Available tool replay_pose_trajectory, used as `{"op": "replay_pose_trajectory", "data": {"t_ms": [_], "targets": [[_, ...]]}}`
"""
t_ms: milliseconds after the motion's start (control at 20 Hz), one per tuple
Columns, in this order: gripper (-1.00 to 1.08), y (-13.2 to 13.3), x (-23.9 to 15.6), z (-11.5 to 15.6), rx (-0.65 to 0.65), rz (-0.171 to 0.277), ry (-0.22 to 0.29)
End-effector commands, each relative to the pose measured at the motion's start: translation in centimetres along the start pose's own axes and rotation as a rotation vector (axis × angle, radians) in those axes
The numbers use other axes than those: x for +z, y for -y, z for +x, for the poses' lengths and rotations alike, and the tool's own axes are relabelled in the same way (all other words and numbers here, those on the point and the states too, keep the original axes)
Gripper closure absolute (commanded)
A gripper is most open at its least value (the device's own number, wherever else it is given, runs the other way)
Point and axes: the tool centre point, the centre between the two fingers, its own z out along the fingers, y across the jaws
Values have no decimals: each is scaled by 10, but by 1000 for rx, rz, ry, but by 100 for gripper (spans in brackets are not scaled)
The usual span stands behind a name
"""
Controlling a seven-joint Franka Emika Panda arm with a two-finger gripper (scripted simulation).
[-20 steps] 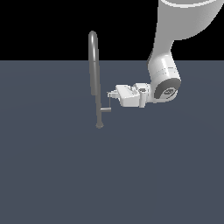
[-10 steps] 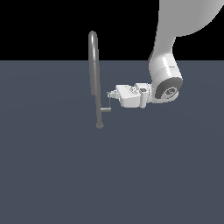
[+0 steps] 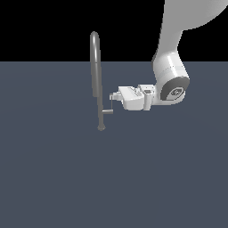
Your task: Turn on the faucet by rotating a designated handle.
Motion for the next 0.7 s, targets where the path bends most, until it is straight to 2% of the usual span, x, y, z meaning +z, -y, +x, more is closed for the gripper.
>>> {"op": "replay_pose_trajectory", "data": {"t_ms": [0,450,550,650], "targets": [[108,-7,0,0,2,-2,1],[108,-35,0,2,2,-4,3],[108,-27,0,-2,-9,0,-1],[108,-35,0,3,-7,-1,0]]}}
